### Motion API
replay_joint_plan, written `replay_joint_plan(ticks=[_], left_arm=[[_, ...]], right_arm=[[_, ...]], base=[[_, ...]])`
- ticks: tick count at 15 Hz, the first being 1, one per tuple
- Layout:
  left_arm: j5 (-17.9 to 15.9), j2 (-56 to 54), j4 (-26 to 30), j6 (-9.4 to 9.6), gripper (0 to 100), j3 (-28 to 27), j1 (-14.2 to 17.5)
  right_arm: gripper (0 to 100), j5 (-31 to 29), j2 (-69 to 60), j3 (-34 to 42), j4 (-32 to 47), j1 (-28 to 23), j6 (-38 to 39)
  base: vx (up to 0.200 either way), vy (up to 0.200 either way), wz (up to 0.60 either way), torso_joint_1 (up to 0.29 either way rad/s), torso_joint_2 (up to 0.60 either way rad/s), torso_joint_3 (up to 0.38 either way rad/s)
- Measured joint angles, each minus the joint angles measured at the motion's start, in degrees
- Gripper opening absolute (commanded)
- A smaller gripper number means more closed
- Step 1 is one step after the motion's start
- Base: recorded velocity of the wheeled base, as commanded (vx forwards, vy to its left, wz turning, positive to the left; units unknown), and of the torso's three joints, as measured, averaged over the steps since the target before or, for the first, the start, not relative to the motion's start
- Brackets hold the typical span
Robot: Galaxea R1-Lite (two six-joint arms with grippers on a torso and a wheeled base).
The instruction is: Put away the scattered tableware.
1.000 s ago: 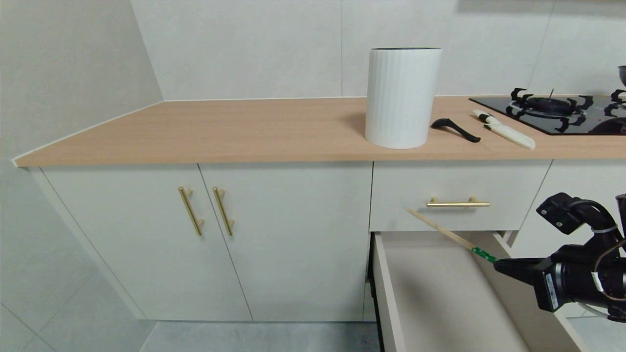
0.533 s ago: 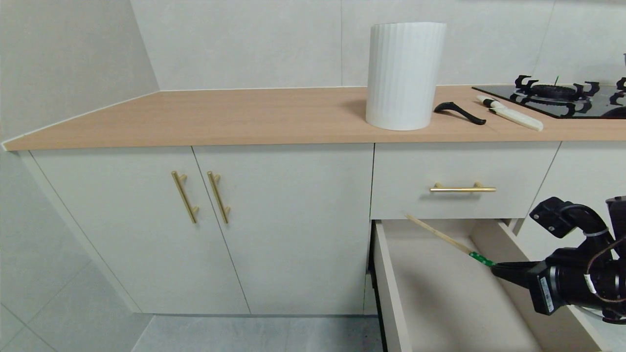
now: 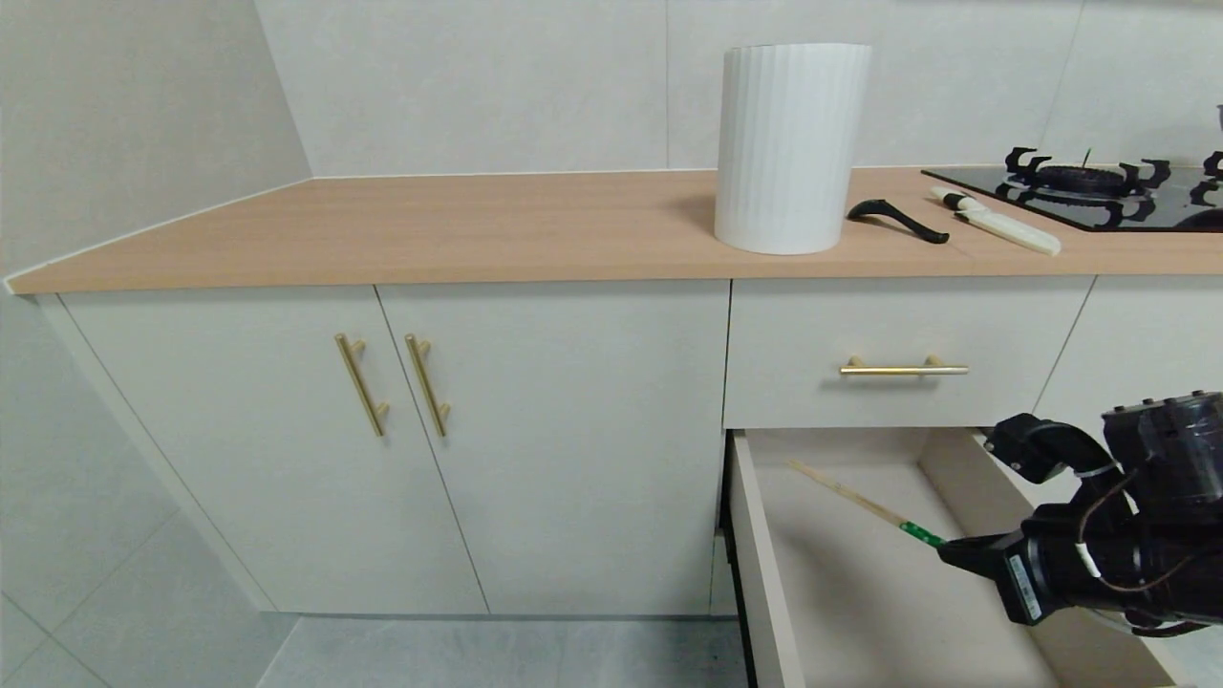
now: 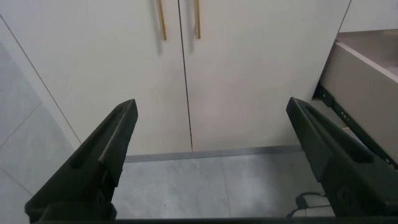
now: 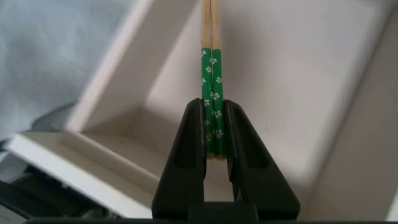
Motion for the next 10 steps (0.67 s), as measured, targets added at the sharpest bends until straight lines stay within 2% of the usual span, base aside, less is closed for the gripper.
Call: replay_joint_plan(ticks=[3,7,9,10], left_arm=[[0.00,0.00,0.00,0.00,100,0.00,0.00],[0.00,0.00,-0.02,0.02,100,0.00,0.00],[0.02,0.00,0.00,0.02,100,0.00,0.00],[0.00,0.00,0.00,0.02,100,0.00,0.00]], right_arm=[[0,-2.46,7.74,-0.87,-2.61,0.66,2.41],[0,-6.67,18.08,-6.38,-4.50,4.88,17.37],[0,-10.96,23.76,-8.47,-10.05,6.31,20.33],[0,-12.85,26.95,-9.08,-15.66,6.72,21.67]], base=[[0.000,0.000,0.00,0.000,0.00,0.000],[0.000,0.000,0.00,0.000,0.00,0.000],[0.000,0.000,0.00,0.000,0.00,0.000],[0.000,0.000,0.00,0.000,0.00,0.000]])
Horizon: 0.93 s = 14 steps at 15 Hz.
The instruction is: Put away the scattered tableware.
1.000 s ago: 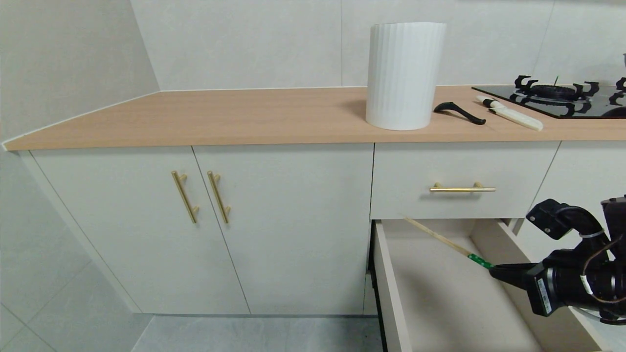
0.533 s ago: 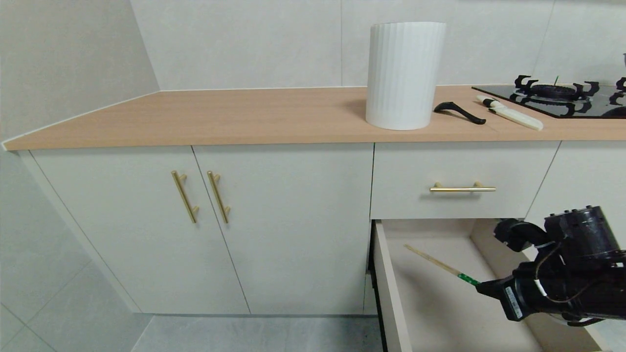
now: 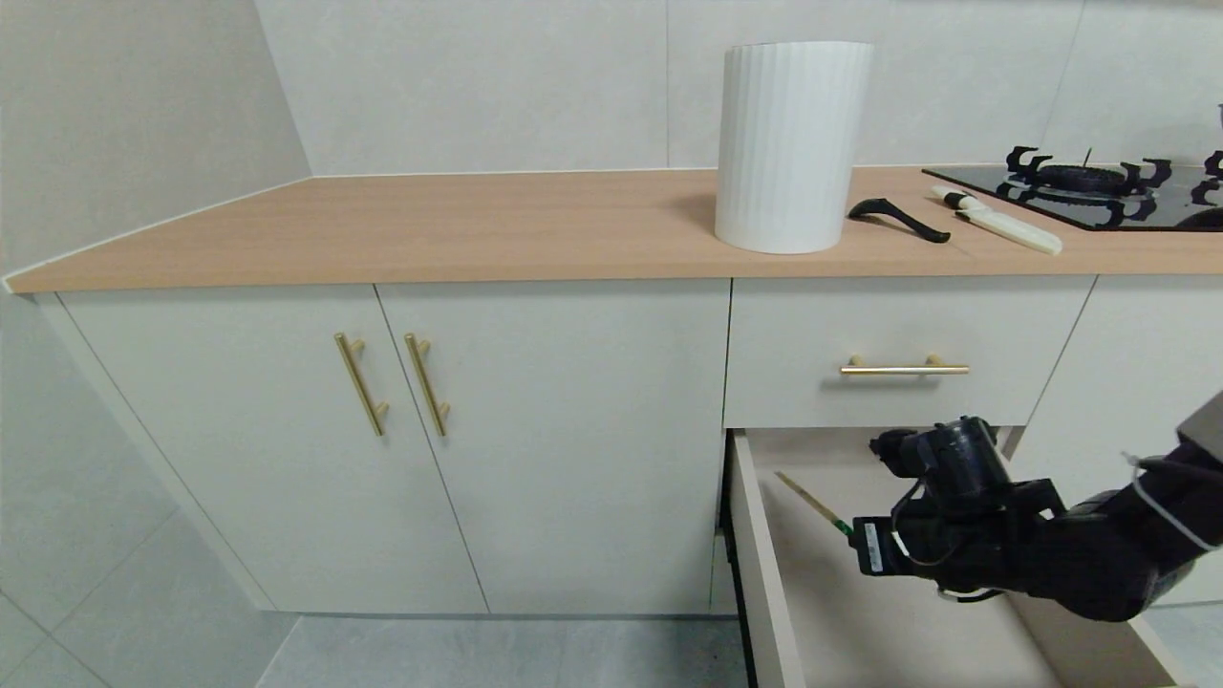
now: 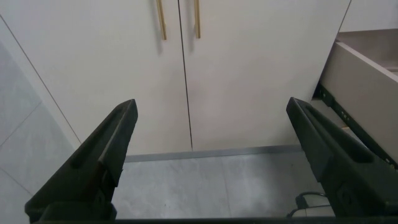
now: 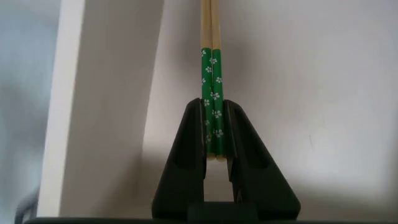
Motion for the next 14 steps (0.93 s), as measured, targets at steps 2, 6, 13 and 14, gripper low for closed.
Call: replay_joint_plan(ticks=[2,6,13,14], left_arm=[[0.00,0.00,0.00,0.00,100,0.00,0.00],[0.02,0.00,-0.02,0.00,100,0.00,0.00],[0.00,0.00,0.00,0.00,100,0.00,0.00],[0.00,0.00,-0.02,0.00,100,0.00,0.00]], right_arm=[[0,-2.79,5.40,-0.32,-7.79,0.48,1.32],[0,-3.77,12.41,-0.41,-9.25,1.22,1.43],[0,-6.05,20.42,-1.15,-9.01,2.33,0.30],[0,-6.11,20.89,-1.23,-9.01,2.33,0.33]], base=[[0.000,0.000,0.00,0.000,0.00,0.000],[0.000,0.000,0.00,0.000,0.00,0.000],[0.000,0.000,0.00,0.000,0.00,0.000],[0.000,0.000,0.00,0.000,0.00,0.000]])
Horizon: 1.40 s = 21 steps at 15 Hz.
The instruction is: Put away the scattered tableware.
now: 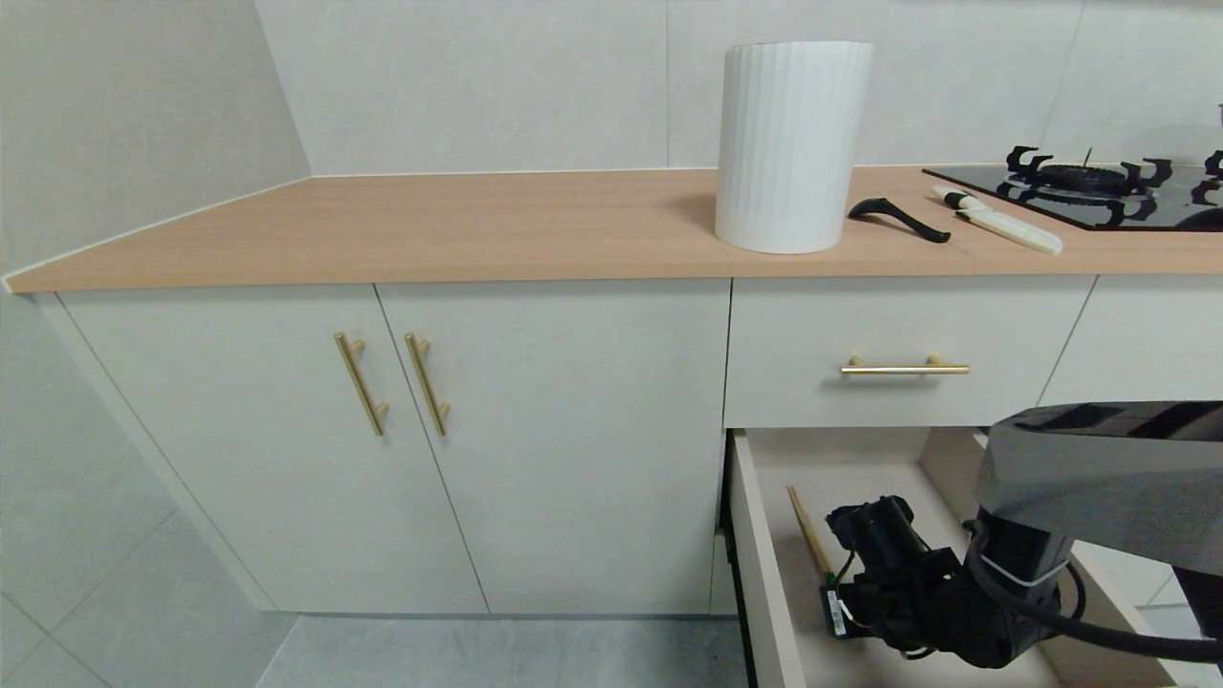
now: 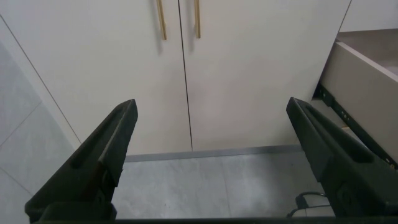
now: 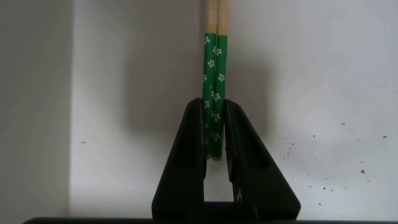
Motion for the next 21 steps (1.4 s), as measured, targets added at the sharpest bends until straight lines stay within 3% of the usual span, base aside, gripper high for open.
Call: replay_joint_plan(ticks=[4,5,14,21], left_arm=[[0.00,0.00,0.00,-0.02,100,0.00,0.00],[0.02,0.00,0.00,0.00,100,0.00,0.00],[0.02,0.00,0.02,-0.02,100,0.00,0.00],[0.02,0.00,0.00,0.00,100,0.00,0.00]], right_arm=[[0,-0.02,0.71,-0.17,0.04,0.00,-0.02],[100,-0.02,0.77,-0.20,0.01,0.00,0.00],[100,-1.48,-0.24,0.05,0.01,0.07,0.07],[100,-3.52,-15.58,2.72,4.30,-1.79,-2.52]], base=[[0.000,0.000,0.00,0.000,0.00,0.000],[0.000,0.000,0.00,0.000,0.00,0.000],[0.000,0.000,0.00,0.000,0.00,0.000],[0.000,0.000,0.00,0.000,0.00,0.000]])
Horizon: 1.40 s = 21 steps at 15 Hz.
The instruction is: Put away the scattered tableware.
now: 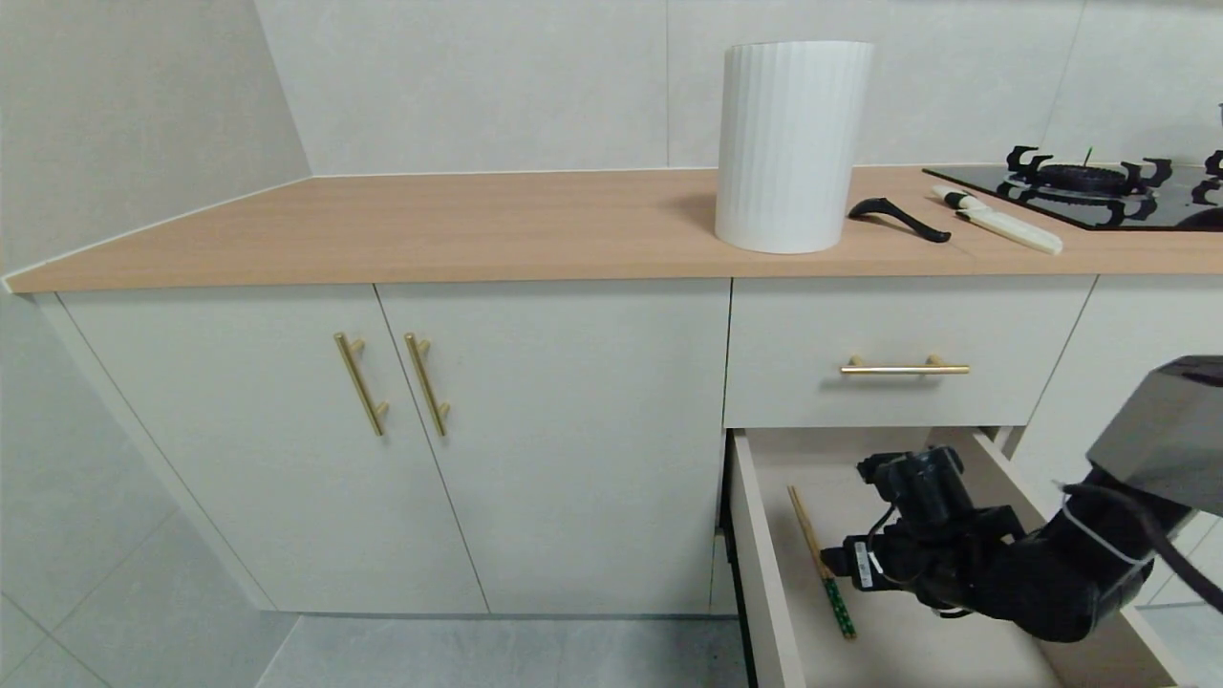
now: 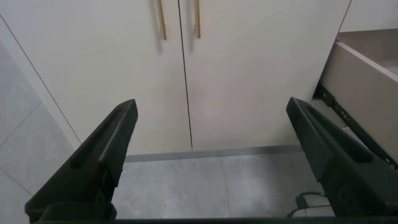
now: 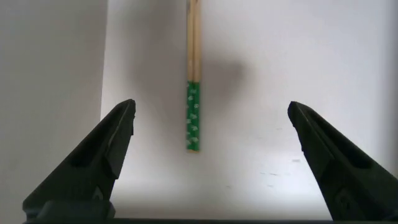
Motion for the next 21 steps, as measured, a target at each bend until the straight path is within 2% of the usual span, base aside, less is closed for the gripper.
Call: replay_joint_plan(ticks=[6,12,16,21], left_arm=[[0.00,0.00,0.02,0.00,100,0.00,0.00],[0.00,0.00,0.00,-0.02,100,0.00,0.00],[0.00,0.00,0.00,0.00,100,0.00,0.00],[0.00,0.00,0.00,0.00,100,0.00,0.00]], right_arm=[[100,0.52,-15.91,1.72,1.01,-6.42,-6.38],[100,0.71,-24.25,2.21,1.10,-7.75,-9.14],[100,0.71,-25.66,2.35,1.04,-7.81,-9.33],[100,0.63,-26.51,2.32,0.93,-7.86,-9.33]], base=[[0.000,0.000,0.00,0.000,0.00,0.000],[0.000,0.000,0.00,0.007,-0.03,-0.019],[0.000,0.000,0.00,0.087,-0.28,-0.266],[0.000,0.000,0.00,0.170,-0.52,-0.289]])
